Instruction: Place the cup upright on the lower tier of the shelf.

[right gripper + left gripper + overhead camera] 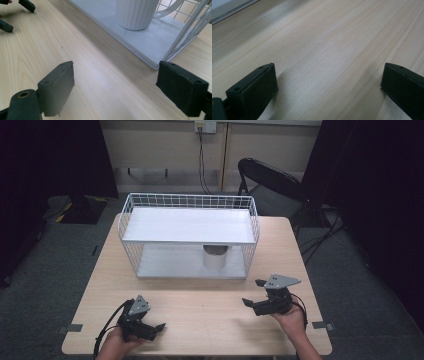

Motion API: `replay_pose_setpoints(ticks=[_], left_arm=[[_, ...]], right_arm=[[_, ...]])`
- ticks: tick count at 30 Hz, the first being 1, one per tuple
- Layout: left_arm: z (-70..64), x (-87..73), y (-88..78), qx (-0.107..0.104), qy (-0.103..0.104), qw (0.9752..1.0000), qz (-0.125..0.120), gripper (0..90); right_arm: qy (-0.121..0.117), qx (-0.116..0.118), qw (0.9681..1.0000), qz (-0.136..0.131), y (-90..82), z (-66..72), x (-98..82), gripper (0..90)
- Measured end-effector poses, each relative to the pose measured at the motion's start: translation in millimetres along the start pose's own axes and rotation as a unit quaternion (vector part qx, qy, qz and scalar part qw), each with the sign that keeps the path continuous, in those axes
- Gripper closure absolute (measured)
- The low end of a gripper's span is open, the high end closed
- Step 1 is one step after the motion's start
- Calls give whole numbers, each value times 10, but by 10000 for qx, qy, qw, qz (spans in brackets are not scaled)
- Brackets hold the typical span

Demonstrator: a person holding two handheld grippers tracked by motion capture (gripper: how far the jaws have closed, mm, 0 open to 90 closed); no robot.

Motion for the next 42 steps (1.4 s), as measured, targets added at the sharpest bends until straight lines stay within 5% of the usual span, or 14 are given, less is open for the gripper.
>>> replay_pose_setpoints(ticks=[42], left_arm=[[-1,0,0,3,-3,10000,0,0]], right_arm=[[125,-78,9997,178,-314,-244,-539,134]])
Point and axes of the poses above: each handheld gripper's, and its own axes: y roughly forward along the jaws, x roughly out of its top, z roughly to its left, the point moved 2 cm from there along y, roughly forward along the jaws, and after that the axes turned 7 degrees about -x, right-handed, at the moved point
